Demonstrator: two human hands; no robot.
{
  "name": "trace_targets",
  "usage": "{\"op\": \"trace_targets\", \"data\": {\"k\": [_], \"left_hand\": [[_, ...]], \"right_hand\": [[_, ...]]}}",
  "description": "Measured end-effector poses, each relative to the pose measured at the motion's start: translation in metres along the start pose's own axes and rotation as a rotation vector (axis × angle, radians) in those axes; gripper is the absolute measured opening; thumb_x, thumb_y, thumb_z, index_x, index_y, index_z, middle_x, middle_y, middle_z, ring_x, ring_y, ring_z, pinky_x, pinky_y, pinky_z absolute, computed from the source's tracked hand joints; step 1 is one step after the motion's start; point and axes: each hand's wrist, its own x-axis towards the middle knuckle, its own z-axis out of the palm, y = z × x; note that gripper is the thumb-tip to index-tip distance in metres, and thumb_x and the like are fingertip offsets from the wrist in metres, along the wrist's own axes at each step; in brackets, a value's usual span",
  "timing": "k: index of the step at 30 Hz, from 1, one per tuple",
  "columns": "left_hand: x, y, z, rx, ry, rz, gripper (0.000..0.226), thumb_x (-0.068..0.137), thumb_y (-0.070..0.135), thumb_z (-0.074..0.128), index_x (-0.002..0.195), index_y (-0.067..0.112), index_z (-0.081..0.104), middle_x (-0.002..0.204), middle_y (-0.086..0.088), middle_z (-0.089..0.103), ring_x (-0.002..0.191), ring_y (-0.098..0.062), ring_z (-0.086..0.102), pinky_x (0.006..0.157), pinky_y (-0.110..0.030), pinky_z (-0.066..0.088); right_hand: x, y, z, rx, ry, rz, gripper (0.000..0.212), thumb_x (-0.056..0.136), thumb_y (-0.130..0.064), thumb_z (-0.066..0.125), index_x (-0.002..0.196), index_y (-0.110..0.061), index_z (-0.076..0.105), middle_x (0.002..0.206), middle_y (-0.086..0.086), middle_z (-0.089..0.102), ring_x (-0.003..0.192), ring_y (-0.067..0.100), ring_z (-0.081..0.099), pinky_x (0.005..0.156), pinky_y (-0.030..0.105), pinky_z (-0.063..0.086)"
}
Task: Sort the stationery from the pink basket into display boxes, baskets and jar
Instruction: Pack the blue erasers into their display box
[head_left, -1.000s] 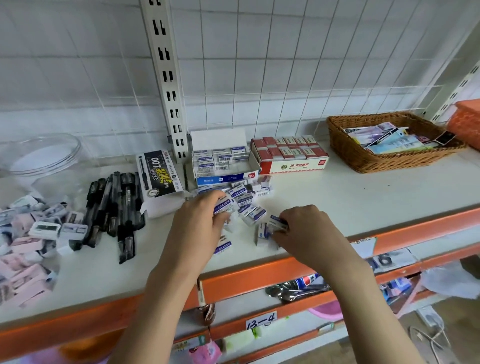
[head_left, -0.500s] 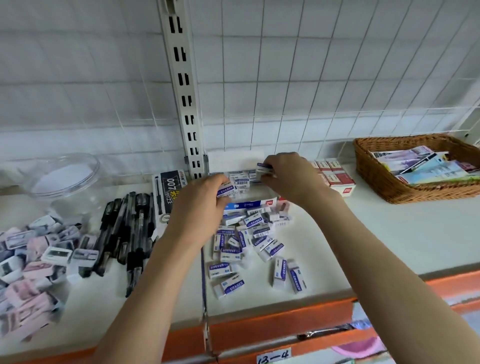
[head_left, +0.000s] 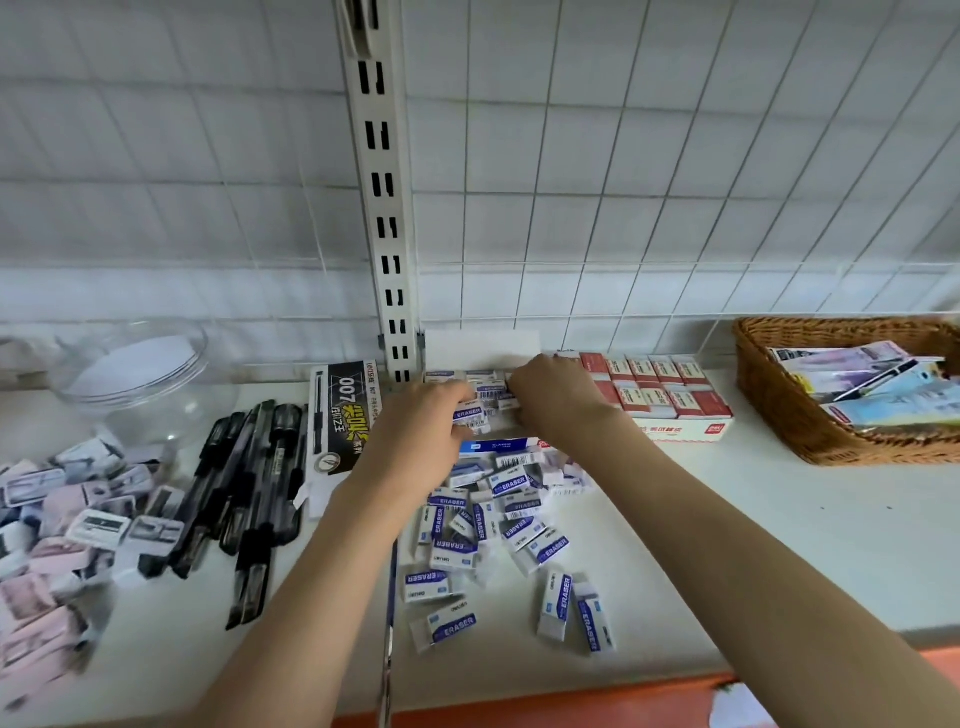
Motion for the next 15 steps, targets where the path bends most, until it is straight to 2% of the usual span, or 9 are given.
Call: {"op": "trace_targets", "data": {"k": [3,6,8,11,15], "left_hand": [[0.0,0.0,0.0,-0.016,-0.014,-0.025,0.044,0.09,0.018,0.061,0.132,0.015,0.05,0.131,0.0,0.056,0.109,-0.015,0.059,0.099,-0.025,0.039],[-0.001,0.0,0.0,-0.024,-0.016,-0.026,0.043,0.09,0.019,0.06,0.132,0.015,0.05,0.134,0.001,0.055,0.107,-0.014,0.06,0.099,-0.024,0.039],[-0.001,-0.001,0.0,-0.027,-0.01,-0.027,0.043,0.09,0.019,0.06,0.132,0.015,0.05,0.133,0.001,0.055,0.109,-0.014,0.059,0.099,-0.023,0.037],[-0.001,-0.004,0.003,-0.039,0.002,-0.037,0.042,0.089,0.019,0.062,0.13,0.015,0.052,0.132,0.0,0.056,0.117,-0.016,0.054,0.102,-0.025,0.036],[-0.001,-0.005,0.004,-0.052,0.005,-0.041,0.042,0.088,0.019,0.063,0.129,0.015,0.053,0.131,-0.001,0.057,0.116,-0.017,0.055,0.102,-0.028,0.038]], "right_hand": [[0.0,0.001,0.007,0.051,0.06,0.031,0.028,0.088,-0.002,0.053,0.115,-0.008,0.056,0.111,0.007,0.057,0.103,0.028,0.059,0.072,0.031,0.04],[0.0,0.004,0.011,-0.048,0.155,0.009,0.03,0.088,-0.01,0.055,0.118,-0.012,0.052,0.114,0.003,0.059,0.11,0.026,0.053,0.089,0.031,0.038],[0.0,0.005,0.012,-0.112,0.195,0.001,0.028,0.088,-0.015,0.055,0.116,-0.014,0.054,0.115,0.002,0.06,0.114,0.026,0.047,0.093,0.032,0.034],[-0.001,0.007,0.01,-0.072,0.177,0.026,0.025,0.088,-0.017,0.056,0.113,-0.013,0.056,0.112,0.003,0.06,0.111,0.025,0.048,0.092,0.031,0.034],[-0.004,0.012,0.003,-0.006,0.113,0.074,0.026,0.087,-0.016,0.06,0.111,-0.011,0.055,0.108,0.005,0.059,0.107,0.024,0.052,0.087,0.029,0.036]]}}
